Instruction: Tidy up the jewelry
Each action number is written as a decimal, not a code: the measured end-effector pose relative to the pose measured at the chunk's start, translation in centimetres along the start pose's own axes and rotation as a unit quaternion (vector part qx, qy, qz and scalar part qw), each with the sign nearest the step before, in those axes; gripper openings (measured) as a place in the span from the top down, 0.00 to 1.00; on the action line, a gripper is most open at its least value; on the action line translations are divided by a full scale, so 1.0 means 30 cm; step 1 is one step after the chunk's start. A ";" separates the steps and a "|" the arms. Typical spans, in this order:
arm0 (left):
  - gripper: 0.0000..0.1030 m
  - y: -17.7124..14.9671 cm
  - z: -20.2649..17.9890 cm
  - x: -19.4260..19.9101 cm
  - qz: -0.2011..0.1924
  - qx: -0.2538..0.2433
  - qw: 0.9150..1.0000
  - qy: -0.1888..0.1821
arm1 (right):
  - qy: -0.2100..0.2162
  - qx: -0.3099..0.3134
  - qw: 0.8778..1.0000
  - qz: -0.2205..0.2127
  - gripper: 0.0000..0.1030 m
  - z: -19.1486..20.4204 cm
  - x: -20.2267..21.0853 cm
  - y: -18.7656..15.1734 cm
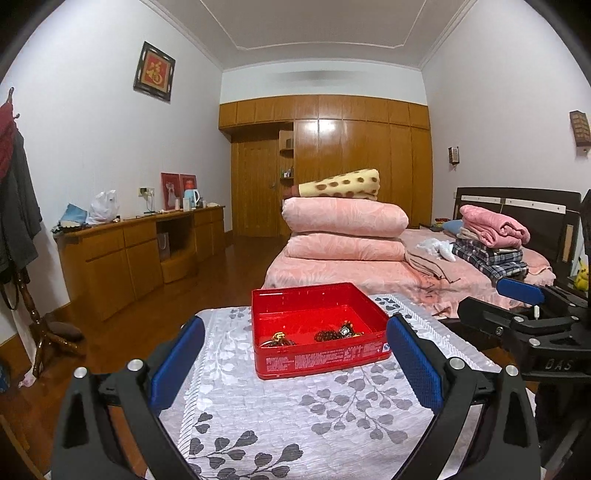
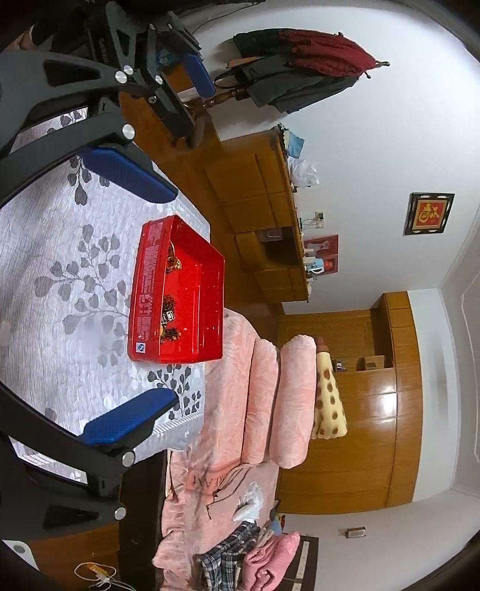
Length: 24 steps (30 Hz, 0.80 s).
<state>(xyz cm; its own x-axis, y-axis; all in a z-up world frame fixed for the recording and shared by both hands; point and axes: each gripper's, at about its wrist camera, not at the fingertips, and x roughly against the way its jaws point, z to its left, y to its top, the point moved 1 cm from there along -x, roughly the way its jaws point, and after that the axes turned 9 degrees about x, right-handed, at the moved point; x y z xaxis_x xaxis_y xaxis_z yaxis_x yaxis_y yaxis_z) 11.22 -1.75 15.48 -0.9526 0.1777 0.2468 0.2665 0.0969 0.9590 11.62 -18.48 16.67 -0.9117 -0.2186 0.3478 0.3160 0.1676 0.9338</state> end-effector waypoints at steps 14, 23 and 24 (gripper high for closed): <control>0.06 0.020 0.007 0.038 -0.014 0.003 1.000 -0.001 | -0.003 0.011 1.000 -0.013 0.06 0.017 0.027 0.012; 0.06 0.030 0.020 0.046 -0.016 0.007 1.000 0.000 | -0.003 0.013 1.000 -0.017 0.06 0.021 0.031 0.018; 0.06 0.032 0.022 0.047 -0.016 0.007 1.000 0.000 | -0.003 0.013 1.000 -0.017 0.06 0.021 0.031 0.017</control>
<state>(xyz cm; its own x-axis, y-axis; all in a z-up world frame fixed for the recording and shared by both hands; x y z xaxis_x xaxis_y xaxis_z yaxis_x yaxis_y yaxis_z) 10.22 -0.76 16.65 -0.9608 0.1736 0.2162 0.2380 0.1165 0.9643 10.76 -17.98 17.42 -0.9235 -0.2186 0.3152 0.2779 0.1852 0.9426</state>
